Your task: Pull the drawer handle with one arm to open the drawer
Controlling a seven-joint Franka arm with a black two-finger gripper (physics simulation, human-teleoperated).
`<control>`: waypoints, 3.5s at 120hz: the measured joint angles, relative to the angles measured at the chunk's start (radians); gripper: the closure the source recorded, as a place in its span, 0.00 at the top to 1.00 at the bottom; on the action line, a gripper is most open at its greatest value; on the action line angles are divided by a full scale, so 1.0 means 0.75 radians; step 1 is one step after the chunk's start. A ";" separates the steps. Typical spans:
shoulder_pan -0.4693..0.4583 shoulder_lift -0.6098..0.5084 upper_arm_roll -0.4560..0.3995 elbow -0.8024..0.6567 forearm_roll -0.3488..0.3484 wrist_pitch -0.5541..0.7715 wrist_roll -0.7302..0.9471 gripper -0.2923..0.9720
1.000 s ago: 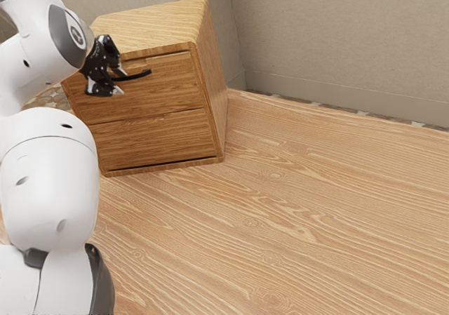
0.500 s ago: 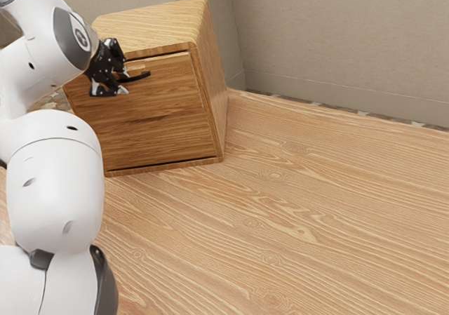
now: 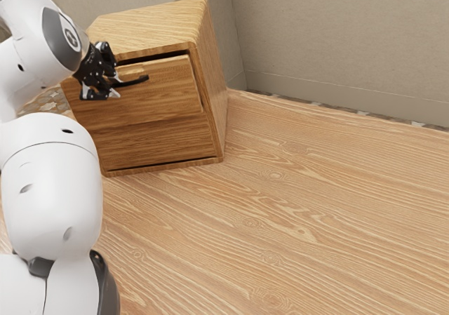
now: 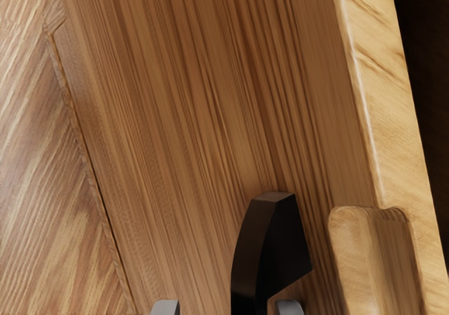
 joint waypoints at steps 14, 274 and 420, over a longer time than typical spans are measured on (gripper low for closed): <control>-0.005 0.000 -0.001 0.002 -0.003 -0.004 0.000 0.30; -0.449 -0.096 0.304 -0.381 0.007 -0.009 -0.016 0.28; -0.606 -0.172 0.425 -0.557 0.032 -0.012 -0.031 0.27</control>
